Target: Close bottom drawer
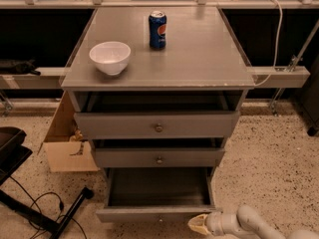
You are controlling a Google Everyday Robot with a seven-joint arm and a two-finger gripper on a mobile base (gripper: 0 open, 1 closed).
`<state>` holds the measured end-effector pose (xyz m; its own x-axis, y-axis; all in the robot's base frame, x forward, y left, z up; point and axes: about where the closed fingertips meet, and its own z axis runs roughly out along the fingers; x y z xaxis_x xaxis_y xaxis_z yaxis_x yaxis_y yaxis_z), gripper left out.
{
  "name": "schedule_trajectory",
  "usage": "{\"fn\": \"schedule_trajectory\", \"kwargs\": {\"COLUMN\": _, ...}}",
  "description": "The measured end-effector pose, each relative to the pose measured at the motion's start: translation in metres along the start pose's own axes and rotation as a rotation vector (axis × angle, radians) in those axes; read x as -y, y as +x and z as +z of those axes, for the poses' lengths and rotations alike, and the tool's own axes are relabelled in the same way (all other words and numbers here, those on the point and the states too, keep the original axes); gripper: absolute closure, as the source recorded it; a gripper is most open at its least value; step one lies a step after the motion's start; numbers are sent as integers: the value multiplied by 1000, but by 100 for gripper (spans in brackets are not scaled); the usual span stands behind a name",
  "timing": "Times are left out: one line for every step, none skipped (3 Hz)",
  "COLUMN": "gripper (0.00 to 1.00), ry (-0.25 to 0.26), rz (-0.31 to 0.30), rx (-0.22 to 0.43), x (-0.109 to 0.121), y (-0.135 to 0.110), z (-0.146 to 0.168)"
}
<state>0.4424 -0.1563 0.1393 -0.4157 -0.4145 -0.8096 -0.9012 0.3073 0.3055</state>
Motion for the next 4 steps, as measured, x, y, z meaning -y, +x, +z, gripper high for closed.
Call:
{"fn": "schedule_trajectory", "kwargs": {"gripper": 100, "ry": 30, "rz": -9, "rx": 27, "x": 21, "y": -10, "z": -9}}
{"fn": "schedule_trajectory", "kwargs": {"gripper": 100, "ry": 60, "rz": -14, "rx": 63, "x": 43, "y": -18, "z": -17}}
{"fn": "schedule_trajectory", "kwargs": {"gripper": 100, "ry": 60, "rz": -14, "rx": 63, "x": 43, "y": -18, "z": -17}}
{"fn": "schedule_trajectory", "kwargs": {"gripper": 100, "ry": 58, "rz": -33, "rx": 89, "x": 57, "y": -14, "z": 2}}
